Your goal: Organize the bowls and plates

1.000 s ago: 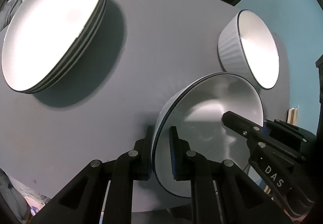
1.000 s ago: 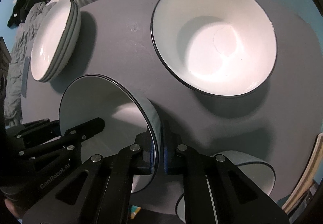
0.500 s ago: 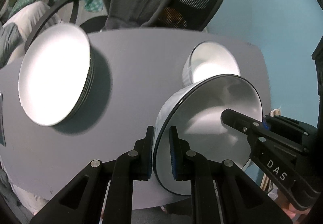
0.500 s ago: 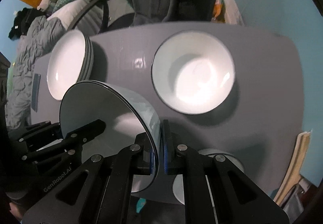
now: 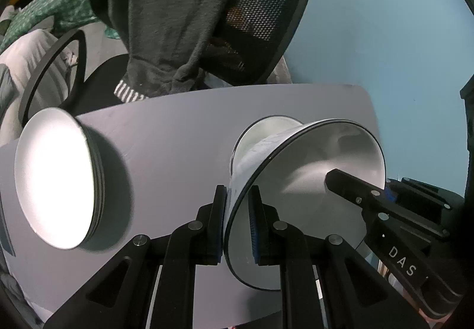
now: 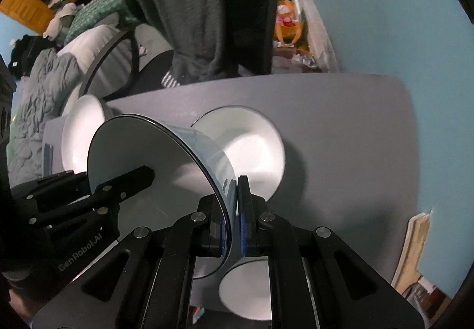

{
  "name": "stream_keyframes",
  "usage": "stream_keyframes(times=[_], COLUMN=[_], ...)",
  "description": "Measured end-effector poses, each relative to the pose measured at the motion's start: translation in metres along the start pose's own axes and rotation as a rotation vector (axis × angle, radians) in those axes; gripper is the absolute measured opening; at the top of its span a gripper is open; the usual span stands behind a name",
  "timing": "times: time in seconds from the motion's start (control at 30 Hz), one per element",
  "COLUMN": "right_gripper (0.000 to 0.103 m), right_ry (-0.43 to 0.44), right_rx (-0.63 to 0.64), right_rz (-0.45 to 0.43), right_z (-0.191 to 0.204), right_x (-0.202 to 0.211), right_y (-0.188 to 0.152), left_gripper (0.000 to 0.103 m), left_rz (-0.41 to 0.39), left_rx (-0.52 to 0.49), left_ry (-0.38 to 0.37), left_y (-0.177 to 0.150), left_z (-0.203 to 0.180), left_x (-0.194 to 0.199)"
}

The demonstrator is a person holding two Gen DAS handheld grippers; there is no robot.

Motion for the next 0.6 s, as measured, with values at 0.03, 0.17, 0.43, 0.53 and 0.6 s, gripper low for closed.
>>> stream_keyframes(times=[0.03, 0.17, 0.43, 0.53, 0.6], right_gripper=[0.007, 0.008, 0.008, 0.008, 0.008], right_ry=[-0.002, 0.001, 0.000, 0.010, 0.012], right_rx=[-0.005, -0.025, -0.039, -0.045, -0.044], right_rz=[0.001, 0.022, 0.071, 0.078, 0.080], right_z=[-0.004, -0.018, -0.032, -0.034, -0.034], right_x=[0.000, -0.005, -0.028, -0.031, -0.032], right_y=[0.001, 0.009, 0.014, 0.016, 0.017], left_gripper=[0.014, 0.014, 0.014, 0.014, 0.014], left_rz=[0.004, 0.029, 0.039, 0.043, 0.043], left_rx=[-0.004, -0.005, -0.026, -0.036, -0.042], left_ry=[0.003, 0.020, 0.065, 0.083, 0.086], left_y=[0.003, 0.010, 0.012, 0.017, 0.020], left_z=[-0.002, -0.007, -0.010, -0.011, -0.010], left_x=[-0.004, -0.021, -0.034, -0.036, -0.037])
Point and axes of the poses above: each gripper's, at about its wrist camera, not at the fingertips, and x roughly against the way its jaws point, z to its left, y to its top, the point moved 3 cm from there along -x, roughly the way its jaws point, and after that the axes turned 8 degrees about x, right-handed, at the moved point
